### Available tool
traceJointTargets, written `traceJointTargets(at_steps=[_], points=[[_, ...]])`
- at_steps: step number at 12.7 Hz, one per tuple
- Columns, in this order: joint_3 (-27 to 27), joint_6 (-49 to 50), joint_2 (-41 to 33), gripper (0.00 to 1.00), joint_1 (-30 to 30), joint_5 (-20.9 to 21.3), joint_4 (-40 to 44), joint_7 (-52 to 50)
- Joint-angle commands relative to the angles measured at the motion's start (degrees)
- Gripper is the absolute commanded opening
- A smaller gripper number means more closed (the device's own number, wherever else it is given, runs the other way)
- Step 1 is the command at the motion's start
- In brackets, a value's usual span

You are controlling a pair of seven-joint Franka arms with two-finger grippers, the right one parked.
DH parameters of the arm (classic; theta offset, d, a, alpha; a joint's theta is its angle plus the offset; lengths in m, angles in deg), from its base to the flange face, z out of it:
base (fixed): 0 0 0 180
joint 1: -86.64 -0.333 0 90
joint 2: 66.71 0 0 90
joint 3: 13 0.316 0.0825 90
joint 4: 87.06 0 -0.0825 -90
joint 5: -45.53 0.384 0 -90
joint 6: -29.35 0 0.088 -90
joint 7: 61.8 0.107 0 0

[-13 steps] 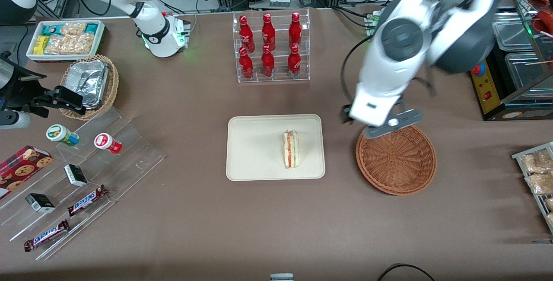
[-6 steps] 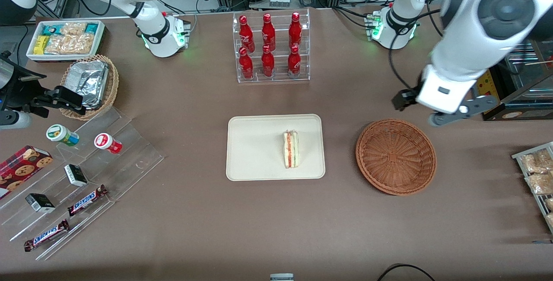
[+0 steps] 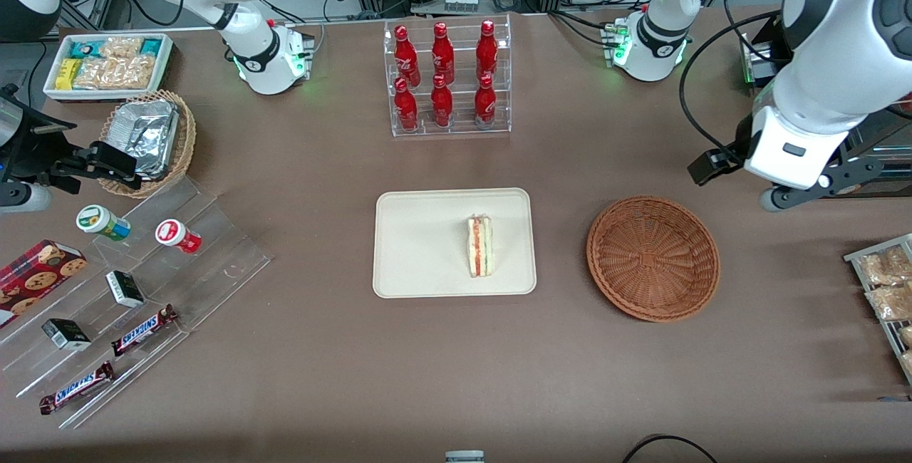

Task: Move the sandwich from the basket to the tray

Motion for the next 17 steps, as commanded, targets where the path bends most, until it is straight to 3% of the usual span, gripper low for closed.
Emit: traceJointTargets(at_steps=[1, 3, 6, 9, 17], points=[[4.5, 1.31, -2.71, 1.0, -0.45, -2.49, -0.97, 6.91], [9.33, 1.49, -4.55, 1.0, -0.1, -5.39, -0.97, 11.84], [18.83, 2.9, -5.61, 1.0, 3.14, -5.84, -1.14, 21.5], [24.02, 2.9, -5.96, 1.0, 4.21, -8.39, -1.14, 27.05], [25.8, 2.72, -5.53, 1.0, 7.64, -7.86, -1.5, 32.26]])
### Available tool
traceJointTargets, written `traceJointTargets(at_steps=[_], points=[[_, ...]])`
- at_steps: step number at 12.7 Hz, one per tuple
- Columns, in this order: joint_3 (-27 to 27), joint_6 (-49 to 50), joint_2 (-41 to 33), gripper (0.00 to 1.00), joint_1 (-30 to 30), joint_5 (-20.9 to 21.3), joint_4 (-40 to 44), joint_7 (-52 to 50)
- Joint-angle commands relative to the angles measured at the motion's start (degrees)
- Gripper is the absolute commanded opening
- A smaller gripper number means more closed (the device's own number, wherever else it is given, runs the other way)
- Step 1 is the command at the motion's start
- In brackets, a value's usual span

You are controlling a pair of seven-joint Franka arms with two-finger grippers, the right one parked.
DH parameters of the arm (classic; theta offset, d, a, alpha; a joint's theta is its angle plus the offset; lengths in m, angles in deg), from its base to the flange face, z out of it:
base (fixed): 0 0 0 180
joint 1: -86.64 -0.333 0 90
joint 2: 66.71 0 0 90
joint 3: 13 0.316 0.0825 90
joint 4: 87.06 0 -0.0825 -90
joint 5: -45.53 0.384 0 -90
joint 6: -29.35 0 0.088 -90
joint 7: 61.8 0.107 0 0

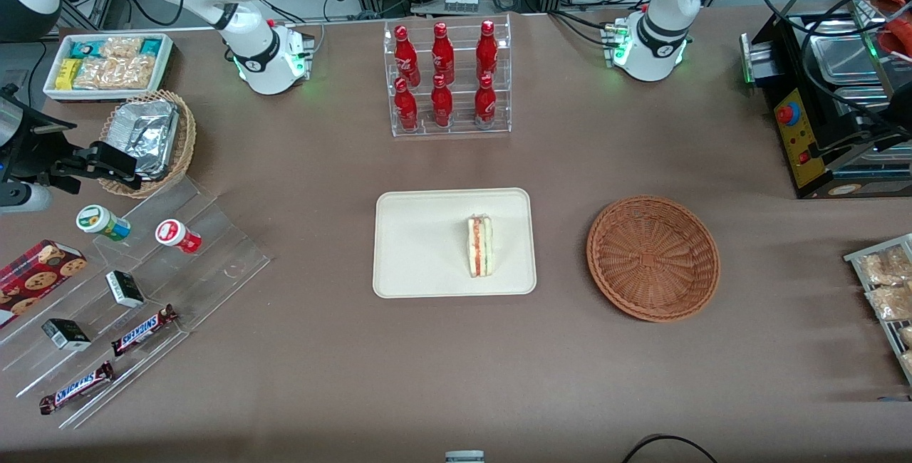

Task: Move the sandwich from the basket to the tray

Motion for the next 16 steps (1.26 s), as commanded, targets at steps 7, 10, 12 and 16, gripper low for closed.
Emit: traceJointTargets(at_steps=[7, 10, 12, 16], points=[[0.69, 0.37, -0.67, 1.0, 2.26, 0.1, -0.76, 1.83], [0.78, 0.46, -0.59, 1.0, 2.26, 0.01, -0.93, 2.27], [0.61, 0.11, -0.5, 1.0, 2.35, 0.1, -0.93, 2.18], [-0.45, -0.25, -0.06, 1.0, 2.88, 0.28, -0.76, 1.74]])
